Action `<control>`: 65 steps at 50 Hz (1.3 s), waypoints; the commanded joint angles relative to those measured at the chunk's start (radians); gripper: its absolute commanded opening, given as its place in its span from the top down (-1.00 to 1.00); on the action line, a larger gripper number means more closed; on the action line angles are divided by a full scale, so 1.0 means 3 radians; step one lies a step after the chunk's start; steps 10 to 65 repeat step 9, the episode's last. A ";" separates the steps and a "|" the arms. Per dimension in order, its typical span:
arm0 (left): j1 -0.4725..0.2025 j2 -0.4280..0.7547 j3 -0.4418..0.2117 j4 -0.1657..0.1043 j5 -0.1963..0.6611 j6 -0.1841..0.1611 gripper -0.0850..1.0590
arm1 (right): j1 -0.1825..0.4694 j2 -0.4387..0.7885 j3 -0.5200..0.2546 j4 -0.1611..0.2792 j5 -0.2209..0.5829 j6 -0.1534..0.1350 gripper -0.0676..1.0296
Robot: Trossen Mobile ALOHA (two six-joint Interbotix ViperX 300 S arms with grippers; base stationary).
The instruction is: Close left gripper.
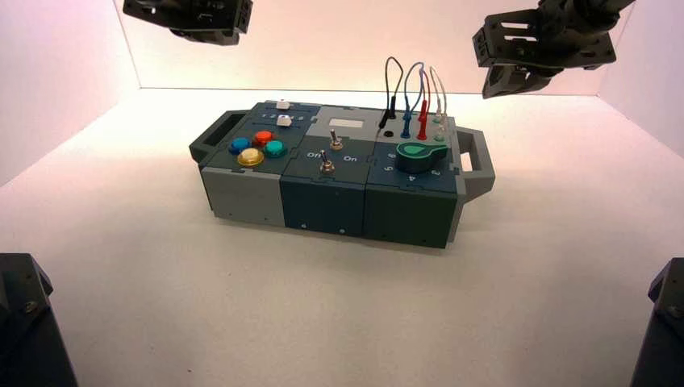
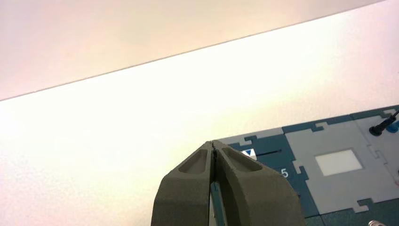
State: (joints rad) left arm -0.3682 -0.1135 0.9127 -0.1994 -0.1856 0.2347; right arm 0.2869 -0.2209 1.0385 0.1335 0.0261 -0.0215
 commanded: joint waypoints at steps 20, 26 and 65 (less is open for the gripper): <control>-0.0015 0.0010 -0.0102 0.0010 -0.0036 0.0020 0.91 | 0.0005 -0.0015 -0.0082 0.0005 -0.0015 0.0000 0.92; -0.0015 0.0010 -0.0102 0.0010 -0.0036 0.0020 0.91 | 0.0005 -0.0015 -0.0082 0.0005 -0.0015 0.0000 0.92; -0.0015 0.0010 -0.0102 0.0010 -0.0036 0.0020 0.91 | 0.0005 -0.0015 -0.0082 0.0005 -0.0015 0.0000 0.92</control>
